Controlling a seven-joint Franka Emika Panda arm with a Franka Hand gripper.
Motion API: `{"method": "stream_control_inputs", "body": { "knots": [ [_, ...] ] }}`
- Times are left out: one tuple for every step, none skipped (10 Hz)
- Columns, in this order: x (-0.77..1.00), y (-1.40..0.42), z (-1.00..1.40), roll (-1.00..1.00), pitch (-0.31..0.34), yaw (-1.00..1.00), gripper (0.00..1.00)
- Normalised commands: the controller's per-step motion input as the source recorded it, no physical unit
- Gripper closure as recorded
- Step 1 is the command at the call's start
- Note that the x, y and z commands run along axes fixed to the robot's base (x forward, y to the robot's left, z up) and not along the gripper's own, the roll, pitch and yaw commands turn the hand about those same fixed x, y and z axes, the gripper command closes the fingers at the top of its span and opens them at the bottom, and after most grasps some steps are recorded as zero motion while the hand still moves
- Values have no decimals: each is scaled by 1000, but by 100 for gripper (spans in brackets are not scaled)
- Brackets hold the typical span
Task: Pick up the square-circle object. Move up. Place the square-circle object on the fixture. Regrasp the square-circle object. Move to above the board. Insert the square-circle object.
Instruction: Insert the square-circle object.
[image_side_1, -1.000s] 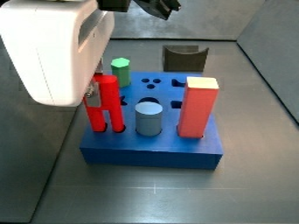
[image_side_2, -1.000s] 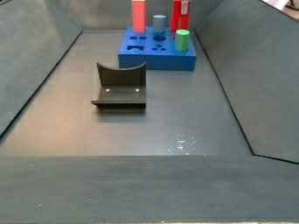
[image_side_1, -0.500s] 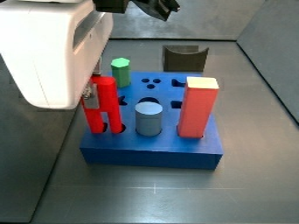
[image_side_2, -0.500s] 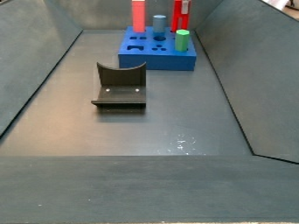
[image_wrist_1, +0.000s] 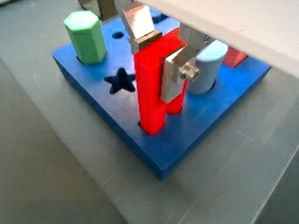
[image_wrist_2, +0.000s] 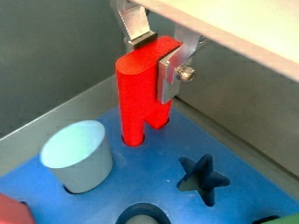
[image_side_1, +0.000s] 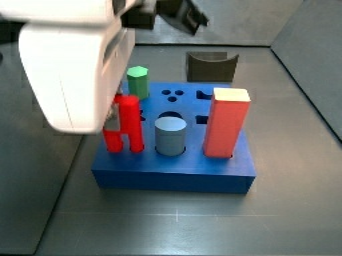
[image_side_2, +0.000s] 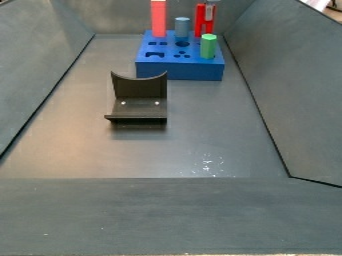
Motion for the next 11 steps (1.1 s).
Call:
{"method": "stream_control_inputs", "body": {
  "knots": [
    [0, -17, -626, 6, -31, 34, 100],
    [0, 246, -337, 0, 0, 14, 100],
    [137, 746, 0, -193, 27, 114, 100],
    [43, 631, 83, -159, 9, 143, 100],
    [17, 209, 0, 0, 6, 97, 100],
    [0, -134, -571, 249, -3, 66, 100],
    [0, -289, -929, 216, -47, 69, 100],
    [0, -206, -1000, 150, -31, 57, 100],
    [0, -11, -1000, 107, -23, 51, 100],
    [0, 0, -1000, 94, -29, 100, 100],
    [0, 0, -1000, 93, -33, 91, 100]
  ]
}}
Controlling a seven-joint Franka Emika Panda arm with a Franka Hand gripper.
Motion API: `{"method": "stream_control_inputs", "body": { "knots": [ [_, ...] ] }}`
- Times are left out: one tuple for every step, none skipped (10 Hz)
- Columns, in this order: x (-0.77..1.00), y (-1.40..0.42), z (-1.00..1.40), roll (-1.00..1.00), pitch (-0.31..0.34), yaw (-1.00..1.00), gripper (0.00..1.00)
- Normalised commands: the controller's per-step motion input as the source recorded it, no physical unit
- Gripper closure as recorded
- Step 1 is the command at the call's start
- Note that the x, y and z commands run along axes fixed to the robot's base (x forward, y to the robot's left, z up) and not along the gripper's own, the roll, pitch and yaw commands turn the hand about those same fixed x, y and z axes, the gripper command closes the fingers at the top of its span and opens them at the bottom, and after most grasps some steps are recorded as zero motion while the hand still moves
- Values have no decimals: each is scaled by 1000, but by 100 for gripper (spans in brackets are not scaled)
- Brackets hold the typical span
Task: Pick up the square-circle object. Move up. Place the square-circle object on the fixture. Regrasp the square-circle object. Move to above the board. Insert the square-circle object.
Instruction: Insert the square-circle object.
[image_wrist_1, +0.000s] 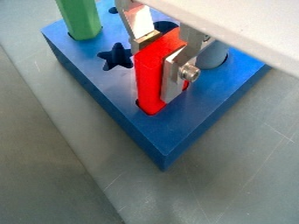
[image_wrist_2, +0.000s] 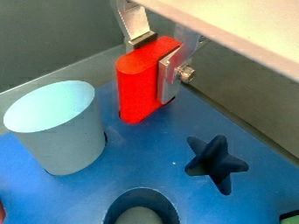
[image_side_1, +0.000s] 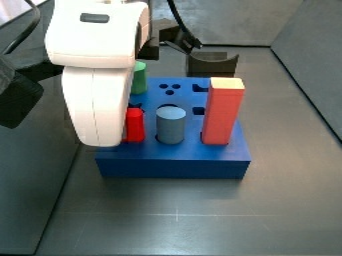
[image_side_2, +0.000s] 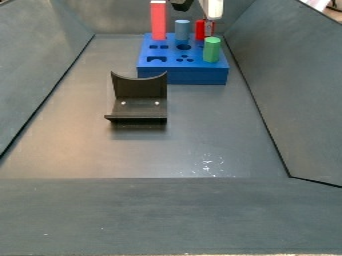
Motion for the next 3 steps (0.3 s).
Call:
{"method": "stream_control_inputs", "body": {
  "knots": [
    [0, 63, -191, -84, -7, 0, 100],
    [0, 0, 0, -6, 0, 0, 100],
    [0, 0, 0, 0, 0, 0, 100]
  ]
}}
